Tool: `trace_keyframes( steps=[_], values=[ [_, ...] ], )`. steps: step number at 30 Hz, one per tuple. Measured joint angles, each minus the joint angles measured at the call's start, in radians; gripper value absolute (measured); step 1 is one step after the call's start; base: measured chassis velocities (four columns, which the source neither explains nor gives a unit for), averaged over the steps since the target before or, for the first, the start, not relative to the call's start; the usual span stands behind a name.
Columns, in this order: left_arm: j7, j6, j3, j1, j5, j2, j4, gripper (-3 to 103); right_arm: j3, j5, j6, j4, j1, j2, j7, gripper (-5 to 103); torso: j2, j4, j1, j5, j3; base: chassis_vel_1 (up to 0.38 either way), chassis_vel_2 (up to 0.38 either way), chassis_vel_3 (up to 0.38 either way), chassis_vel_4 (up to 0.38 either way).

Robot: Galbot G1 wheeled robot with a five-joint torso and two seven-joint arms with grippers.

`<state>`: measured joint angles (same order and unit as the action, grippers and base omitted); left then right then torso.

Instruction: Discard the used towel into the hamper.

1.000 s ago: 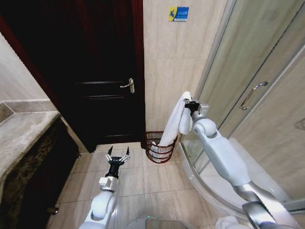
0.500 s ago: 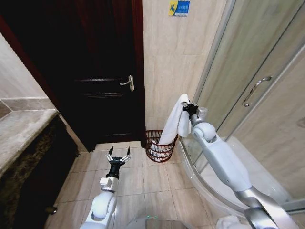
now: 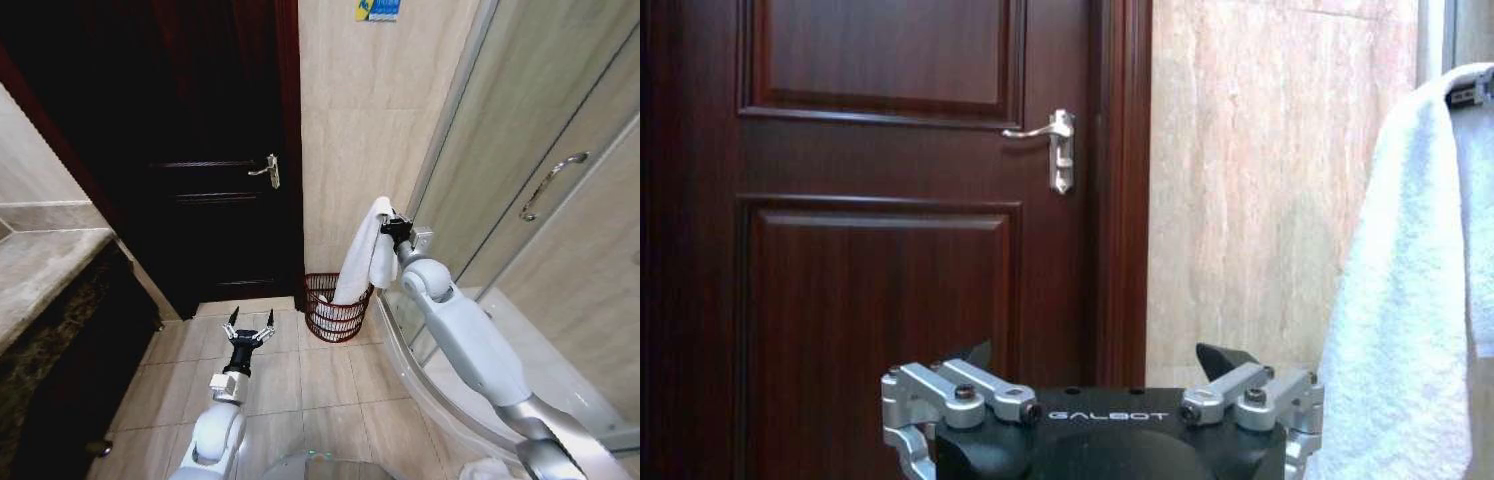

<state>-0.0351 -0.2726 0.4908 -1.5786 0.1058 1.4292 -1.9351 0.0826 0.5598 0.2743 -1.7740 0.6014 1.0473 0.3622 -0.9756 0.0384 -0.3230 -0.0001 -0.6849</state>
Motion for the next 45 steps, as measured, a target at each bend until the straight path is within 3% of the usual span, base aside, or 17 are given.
trace_keyframes(
  steps=[17, 45],
  values=[
    [0.003, -0.004, 0.002, -0.001, 0.0, -0.002, 0.002, 100, -0.055, -0.002, -0.014, 0.002, -0.029, 0.014, -0.003, 5, 0.079, 0.0002, 0.035, 0.0, 0.044, -0.03, 0.032, 0.031, -0.034],
    [0.005, 0.001, -0.005, 0.017, 0.0, 0.004, 0.004, 100, -0.018, -0.005, 0.015, -0.164, 0.075, -0.019, 0.039, 5, 0.202, 0.0001, 0.089, -0.0002, 0.114, -0.048, 0.05, 0.053, -0.055]
  ],
)
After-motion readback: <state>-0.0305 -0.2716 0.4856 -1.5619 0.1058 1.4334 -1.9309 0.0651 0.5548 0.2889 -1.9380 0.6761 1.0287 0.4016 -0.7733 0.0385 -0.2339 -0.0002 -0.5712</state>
